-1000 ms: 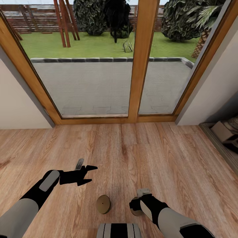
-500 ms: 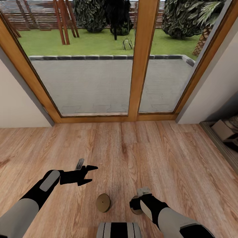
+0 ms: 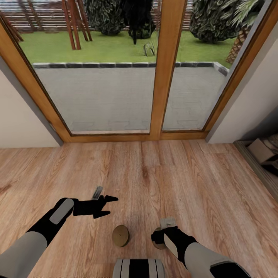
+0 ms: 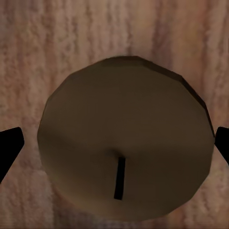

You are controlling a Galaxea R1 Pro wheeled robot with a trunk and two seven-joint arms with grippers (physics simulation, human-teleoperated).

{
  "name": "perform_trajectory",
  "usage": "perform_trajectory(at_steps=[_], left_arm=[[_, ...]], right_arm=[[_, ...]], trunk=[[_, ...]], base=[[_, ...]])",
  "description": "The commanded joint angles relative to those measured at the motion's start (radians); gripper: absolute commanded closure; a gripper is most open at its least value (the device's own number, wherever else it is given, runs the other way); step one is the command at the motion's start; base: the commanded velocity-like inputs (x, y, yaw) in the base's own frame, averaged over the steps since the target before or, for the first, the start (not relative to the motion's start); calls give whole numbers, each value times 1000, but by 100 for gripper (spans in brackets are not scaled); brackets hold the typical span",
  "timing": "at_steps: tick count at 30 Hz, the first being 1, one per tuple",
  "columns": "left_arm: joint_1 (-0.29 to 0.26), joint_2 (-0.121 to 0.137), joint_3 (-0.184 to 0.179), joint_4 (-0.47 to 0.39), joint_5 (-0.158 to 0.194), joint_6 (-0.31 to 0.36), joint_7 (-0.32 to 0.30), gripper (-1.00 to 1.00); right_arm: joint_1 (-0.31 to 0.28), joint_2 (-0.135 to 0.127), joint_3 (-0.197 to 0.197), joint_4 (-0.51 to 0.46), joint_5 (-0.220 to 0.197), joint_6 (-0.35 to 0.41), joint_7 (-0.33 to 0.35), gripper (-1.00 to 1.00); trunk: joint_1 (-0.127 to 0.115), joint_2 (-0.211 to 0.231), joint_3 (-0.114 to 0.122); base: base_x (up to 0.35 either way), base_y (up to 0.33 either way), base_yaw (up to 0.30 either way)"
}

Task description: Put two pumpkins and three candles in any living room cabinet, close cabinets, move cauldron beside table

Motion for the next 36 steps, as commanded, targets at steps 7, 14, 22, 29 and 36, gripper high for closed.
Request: perform_trajectory(at_steps=[7,14,22,29,36], left_arm=[[0,0,0,-1,1,0,0,-100],[0,0,0,1,-1,-1,0,-100],[0,1,0,3,-1,-1,0,-100],[0,3,0,9,-6,-4,4,-100],[0,4,0,9,-7,-5,5,-100]], right_arm=[[0,0,0,0,0,0,0,-100],[0,0,0,0,0,-2,0,100],[-1,0,0,-6,-1,-2,12,100],[-2,0,-2,-132,-7,18,20,100],[-2,0,-5,-357,-10,241,20,100]], trunk=[[3,-2,-27],[4,-2,-39],[4,-2,-39],[4,-2,-39],[4,-2,-39]], base=[[0,0,0],[0,0,0],[0,0,0],[0,0,0],[0,0,0]])
